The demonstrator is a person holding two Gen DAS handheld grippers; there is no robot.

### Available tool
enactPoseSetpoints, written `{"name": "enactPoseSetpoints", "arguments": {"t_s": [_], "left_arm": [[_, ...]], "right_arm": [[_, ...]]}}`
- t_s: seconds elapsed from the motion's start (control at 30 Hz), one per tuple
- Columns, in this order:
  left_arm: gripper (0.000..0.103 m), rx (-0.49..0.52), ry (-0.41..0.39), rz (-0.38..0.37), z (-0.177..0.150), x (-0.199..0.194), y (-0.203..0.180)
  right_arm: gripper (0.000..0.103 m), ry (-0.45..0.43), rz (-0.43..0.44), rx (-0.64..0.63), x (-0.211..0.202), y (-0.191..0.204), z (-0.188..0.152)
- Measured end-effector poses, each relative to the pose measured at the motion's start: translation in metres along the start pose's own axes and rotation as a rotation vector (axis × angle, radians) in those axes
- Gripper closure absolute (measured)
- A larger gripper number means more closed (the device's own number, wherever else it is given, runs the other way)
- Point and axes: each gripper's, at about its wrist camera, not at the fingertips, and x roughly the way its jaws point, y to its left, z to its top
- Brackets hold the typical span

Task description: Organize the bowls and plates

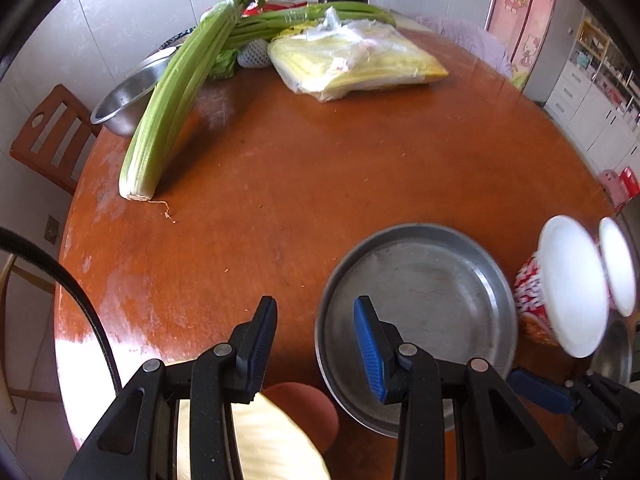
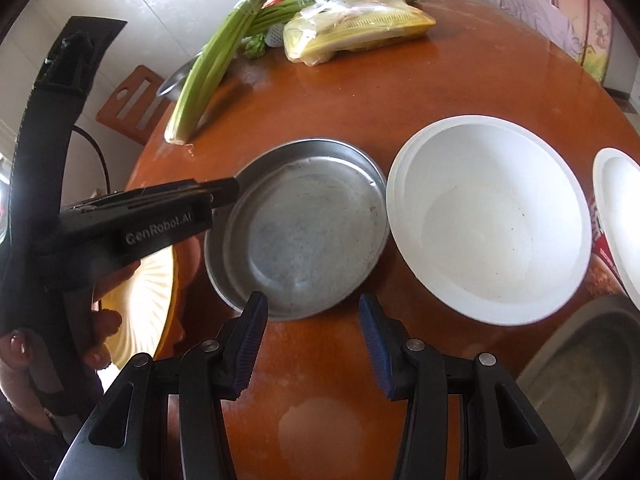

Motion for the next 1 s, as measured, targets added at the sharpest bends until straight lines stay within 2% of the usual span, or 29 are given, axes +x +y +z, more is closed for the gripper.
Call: {"name": "enactPoseSetpoints", "arguments": {"t_s": [0.13,0.3,0.4,0.5,0.57,0.67,0.87,1.0], "left_arm": [[0.063,0.002,0.009,-0.01,0.002,0.009,0.001],[0.063,0.004,0.038,0.015,0.006,0.025,0.001],[0.063,-0.013,0.051,-0.021,0.006,0.031,0.003],[0.07,-0.017,0.053,-0.047,0.006,0.032,0.004],[0.071,-0.015,0.059,-0.088,0.006,0.031,0.002],[0.071,0.012,0.051,-0.056,0.006,0.029,-0.004],[0.071,-0.006,0.03,-0.074,0.007,0.018,-0.003],[0.071,-0.002,-0.016,-0.072,0.01,0.003,-0.004]], "right_arm": [[0.054,0.017,-0.012,0.016,0.01,-0.002,0.004],[0.055,0.009,-0.034,0.025,0.015,-0.004,0.009],[0.055,0.003,-0.045,0.016,0.015,-0.004,0.01],[0.055,-0.003,-0.055,0.003,0.016,-0.002,0.011],[0.055,-0.002,-0.03,0.002,0.017,0.0,0.011],[0.055,-0.004,-0.049,-0.018,0.016,0.004,0.009],[0.055,-0.024,-0.031,-0.005,0.008,0.002,0.008],[0.055,-0.054,-0.024,-0.002,0.001,0.003,0.009]]}}
